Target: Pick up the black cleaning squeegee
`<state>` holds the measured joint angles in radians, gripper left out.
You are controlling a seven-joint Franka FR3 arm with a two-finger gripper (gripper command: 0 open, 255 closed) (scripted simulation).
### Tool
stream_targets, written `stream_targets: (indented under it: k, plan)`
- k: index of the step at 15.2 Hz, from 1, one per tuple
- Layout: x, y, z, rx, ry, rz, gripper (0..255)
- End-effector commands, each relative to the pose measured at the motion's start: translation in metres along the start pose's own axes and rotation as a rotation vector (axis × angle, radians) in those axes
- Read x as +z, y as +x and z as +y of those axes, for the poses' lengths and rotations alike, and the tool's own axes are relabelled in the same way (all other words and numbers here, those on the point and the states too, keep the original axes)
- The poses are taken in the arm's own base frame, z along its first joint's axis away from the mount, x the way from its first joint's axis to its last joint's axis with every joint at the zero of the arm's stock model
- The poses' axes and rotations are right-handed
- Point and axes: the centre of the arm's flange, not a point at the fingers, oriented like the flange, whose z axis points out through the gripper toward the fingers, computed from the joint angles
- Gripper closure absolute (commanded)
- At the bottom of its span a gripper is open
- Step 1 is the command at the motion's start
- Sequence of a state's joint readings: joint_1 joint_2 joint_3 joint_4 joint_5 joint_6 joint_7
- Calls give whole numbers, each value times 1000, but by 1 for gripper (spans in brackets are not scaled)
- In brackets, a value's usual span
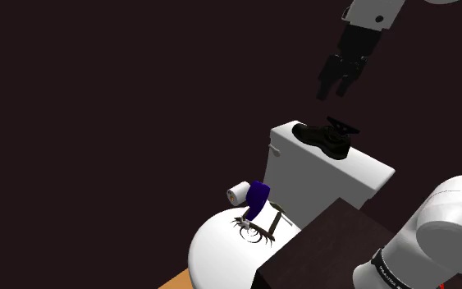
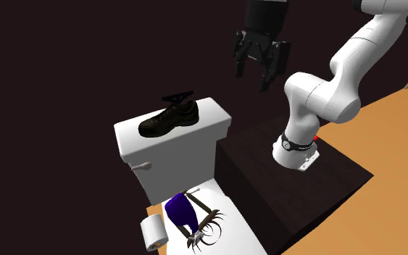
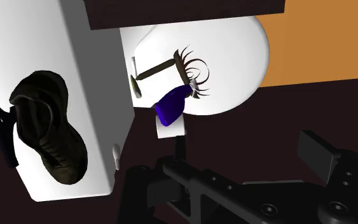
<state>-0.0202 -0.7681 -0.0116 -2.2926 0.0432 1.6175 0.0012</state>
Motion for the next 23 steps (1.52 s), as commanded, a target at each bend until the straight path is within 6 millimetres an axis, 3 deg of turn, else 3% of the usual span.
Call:
stream_targets:
  k: [1, 23]
  plan:
    - [0, 0, 0, 0, 0, 0, 0]
    - [113, 74, 260, -7, -3, -85, 0]
